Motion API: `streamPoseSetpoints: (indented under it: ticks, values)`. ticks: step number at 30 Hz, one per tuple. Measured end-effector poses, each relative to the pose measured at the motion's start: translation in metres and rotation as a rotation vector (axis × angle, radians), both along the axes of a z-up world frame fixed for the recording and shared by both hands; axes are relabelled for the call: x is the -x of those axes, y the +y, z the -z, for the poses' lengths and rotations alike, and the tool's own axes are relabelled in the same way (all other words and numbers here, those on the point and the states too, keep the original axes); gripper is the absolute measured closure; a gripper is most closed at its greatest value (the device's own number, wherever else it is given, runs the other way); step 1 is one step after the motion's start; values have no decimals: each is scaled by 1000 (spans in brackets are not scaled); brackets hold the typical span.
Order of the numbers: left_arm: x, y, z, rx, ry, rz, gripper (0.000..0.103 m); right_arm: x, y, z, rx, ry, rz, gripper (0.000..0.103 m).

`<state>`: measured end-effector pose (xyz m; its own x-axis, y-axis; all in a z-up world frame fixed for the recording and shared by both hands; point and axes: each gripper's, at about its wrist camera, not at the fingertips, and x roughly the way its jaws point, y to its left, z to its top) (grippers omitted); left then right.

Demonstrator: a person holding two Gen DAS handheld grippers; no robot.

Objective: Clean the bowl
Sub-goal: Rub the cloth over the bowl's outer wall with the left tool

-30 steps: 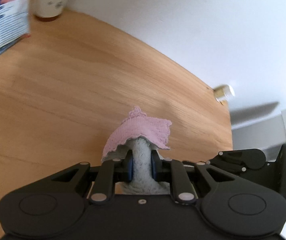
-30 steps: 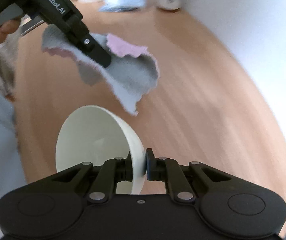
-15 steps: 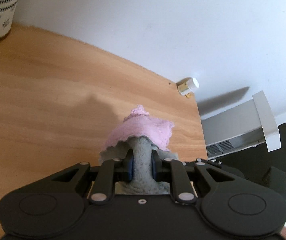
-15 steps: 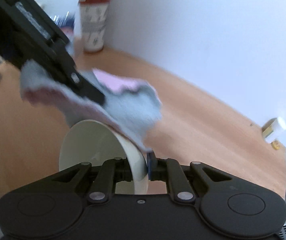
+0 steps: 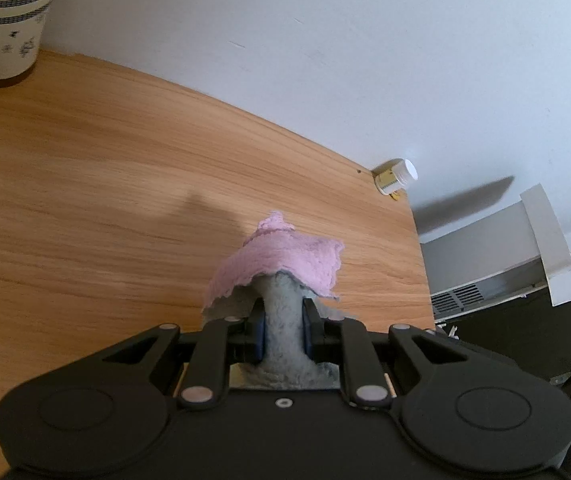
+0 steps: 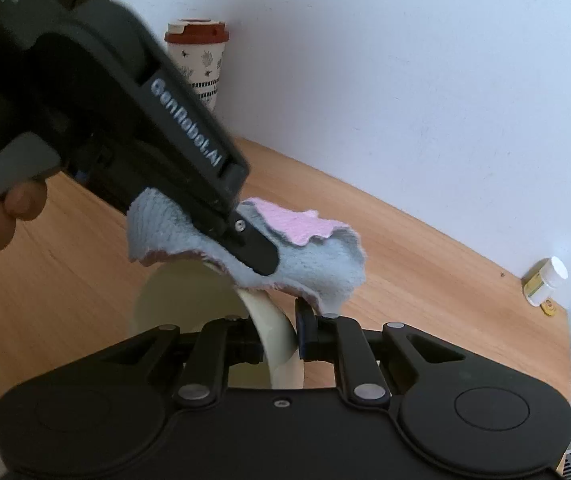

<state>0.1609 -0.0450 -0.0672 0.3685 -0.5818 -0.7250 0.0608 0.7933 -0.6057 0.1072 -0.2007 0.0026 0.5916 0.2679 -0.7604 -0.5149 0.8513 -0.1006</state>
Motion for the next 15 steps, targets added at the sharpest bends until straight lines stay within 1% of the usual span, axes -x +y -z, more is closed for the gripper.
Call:
streamPoseSetpoints:
  ticks: [3, 5, 7, 9, 11, 14, 15]
  values:
    - [0, 18, 9, 32, 46, -59, 87, -2, -3, -5, -28, 1, 25, 86]
    - [0, 30, 22, 57, 110, -105, 87, -2, -5, -8, -48, 4, 43, 85]
    - [2, 40, 36, 83, 183, -137, 87, -4, -10, -10, -91, 14, 79, 85]
    - [4, 45, 44, 109, 225, -157, 88, -5, -19, -7, -130, 23, 124, 85]
    - [4, 47, 45, 124, 233, -169, 89, -14, -29, 26, -151, 32, 147, 85]
    - [2, 51, 41, 154, 209, -182, 89, -3, -22, 25, -179, 57, 156, 85]
    - [1, 50, 38, 164, 200, -177, 89, -7, -27, 36, -192, 63, 152, 85]
